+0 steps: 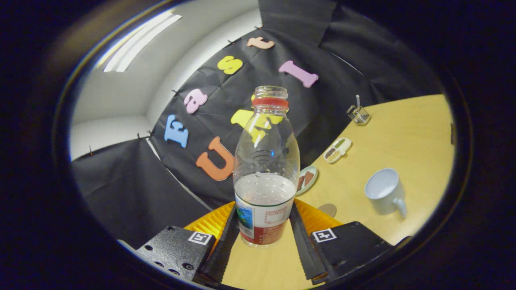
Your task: Take the bottle from table, then pour the juice into the cup, finally place the bottle on the coaster
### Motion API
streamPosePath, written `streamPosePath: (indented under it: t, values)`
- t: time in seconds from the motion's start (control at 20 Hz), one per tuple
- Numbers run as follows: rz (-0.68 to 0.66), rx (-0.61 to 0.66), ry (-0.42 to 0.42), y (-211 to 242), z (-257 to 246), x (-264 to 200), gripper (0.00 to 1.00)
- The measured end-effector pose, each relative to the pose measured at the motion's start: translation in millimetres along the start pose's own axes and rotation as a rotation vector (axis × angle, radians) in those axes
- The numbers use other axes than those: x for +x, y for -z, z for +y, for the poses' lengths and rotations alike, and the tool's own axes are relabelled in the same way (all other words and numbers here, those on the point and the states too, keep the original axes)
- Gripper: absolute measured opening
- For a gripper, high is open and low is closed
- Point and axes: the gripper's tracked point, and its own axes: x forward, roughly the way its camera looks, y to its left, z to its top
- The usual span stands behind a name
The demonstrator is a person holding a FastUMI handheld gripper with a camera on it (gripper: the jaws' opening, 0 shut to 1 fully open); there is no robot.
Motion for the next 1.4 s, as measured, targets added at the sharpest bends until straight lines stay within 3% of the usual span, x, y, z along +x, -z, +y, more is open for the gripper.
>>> streamPosePath:
  t: [0.25,0.45,0.6,0.9,1.4]
  values:
    - [0.037,-0.371,0.109,-5.9,-11.4,-13.8,0.76]
    - [0.041,-0.504,0.152,-11.5,-17.0,-10.9,0.76]
    - [0.023,-0.552,0.148,-19.4,-7.4,4.4,0.77]
    - [0.035,-0.64,0.246,-24.7,-31.9,54.7,0.78]
    - [0.11,-0.653,0.29,23.6,-71.6,142.8,0.8]
